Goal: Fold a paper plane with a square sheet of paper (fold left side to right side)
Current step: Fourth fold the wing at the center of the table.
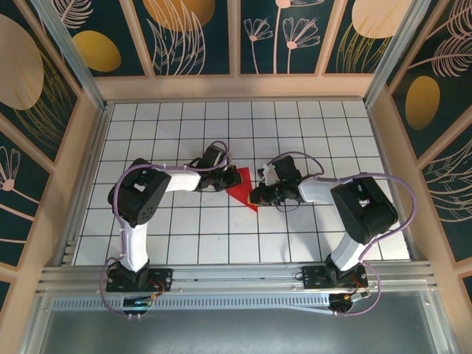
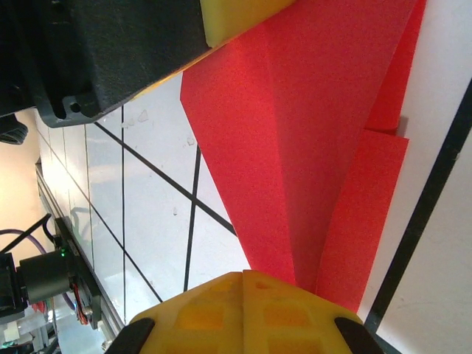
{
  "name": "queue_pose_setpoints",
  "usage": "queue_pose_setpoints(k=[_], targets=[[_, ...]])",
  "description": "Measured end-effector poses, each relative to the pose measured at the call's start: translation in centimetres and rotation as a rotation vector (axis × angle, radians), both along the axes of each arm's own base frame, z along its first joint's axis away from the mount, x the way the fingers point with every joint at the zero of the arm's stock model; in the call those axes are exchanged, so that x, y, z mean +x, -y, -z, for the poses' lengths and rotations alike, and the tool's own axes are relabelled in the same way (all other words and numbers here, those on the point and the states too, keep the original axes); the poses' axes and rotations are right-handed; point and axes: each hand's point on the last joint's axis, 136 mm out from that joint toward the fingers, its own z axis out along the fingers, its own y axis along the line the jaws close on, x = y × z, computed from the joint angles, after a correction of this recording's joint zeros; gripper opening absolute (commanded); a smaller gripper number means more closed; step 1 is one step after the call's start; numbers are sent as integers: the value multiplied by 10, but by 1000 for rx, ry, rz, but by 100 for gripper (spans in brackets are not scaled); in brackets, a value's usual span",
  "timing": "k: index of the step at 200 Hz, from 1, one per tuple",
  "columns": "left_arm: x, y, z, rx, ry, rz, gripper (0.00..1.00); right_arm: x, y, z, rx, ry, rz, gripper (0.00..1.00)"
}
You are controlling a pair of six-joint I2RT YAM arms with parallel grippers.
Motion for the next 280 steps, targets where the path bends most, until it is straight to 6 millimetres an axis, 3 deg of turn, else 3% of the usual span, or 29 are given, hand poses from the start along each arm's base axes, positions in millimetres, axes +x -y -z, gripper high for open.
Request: queue_pose_setpoints(k=[280], targets=[[0, 0, 0, 2, 1, 0, 0, -15, 5, 20, -61, -23, -3, 0]])
